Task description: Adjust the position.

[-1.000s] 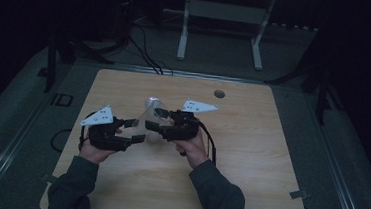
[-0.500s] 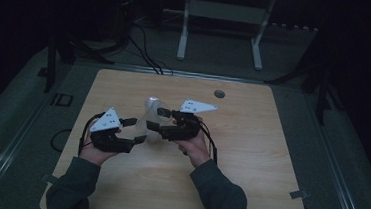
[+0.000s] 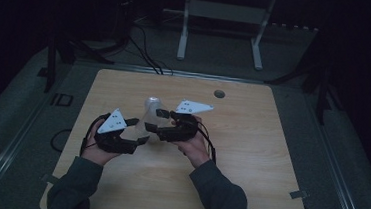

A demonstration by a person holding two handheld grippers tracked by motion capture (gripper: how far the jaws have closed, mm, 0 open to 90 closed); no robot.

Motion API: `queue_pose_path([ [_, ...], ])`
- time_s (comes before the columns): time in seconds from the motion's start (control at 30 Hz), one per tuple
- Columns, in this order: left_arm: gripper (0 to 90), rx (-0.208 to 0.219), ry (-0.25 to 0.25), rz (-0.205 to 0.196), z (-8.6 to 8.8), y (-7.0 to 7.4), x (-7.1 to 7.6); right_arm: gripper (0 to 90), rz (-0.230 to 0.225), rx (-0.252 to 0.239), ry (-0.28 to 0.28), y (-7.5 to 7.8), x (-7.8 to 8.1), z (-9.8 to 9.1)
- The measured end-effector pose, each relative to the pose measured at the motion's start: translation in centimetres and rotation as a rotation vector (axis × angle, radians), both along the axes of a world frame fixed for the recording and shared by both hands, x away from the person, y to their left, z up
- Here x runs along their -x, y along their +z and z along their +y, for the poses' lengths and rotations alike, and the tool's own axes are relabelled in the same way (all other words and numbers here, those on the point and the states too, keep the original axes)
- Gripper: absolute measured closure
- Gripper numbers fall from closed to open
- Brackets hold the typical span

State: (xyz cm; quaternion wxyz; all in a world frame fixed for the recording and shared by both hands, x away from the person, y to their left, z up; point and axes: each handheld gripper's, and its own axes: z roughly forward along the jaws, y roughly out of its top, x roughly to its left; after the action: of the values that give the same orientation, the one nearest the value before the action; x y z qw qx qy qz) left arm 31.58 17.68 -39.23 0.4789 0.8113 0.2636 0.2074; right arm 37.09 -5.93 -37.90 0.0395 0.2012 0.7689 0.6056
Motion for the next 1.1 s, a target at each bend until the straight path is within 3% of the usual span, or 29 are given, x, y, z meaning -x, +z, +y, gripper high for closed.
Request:
queue_pose_path([
  [0.27,30.3,-0.004,-0.002,0.005,-0.1,0.0,-0.2,30.5,-0.038,0.07,-0.007,0.3,0.6,0.9],
  [0.57,37.5,-0.006,-0.015,0.021,-0.4,-0.1,-0.3,29.6,-0.05,0.09,0.015,0.4,1.0,1.4],
  [1.1,41.1,0.081,-0.028,0.038,-0.1,-0.4,-0.5,21.0,0.014,-0.006,0.055,0.3,0.4,0.6],
])
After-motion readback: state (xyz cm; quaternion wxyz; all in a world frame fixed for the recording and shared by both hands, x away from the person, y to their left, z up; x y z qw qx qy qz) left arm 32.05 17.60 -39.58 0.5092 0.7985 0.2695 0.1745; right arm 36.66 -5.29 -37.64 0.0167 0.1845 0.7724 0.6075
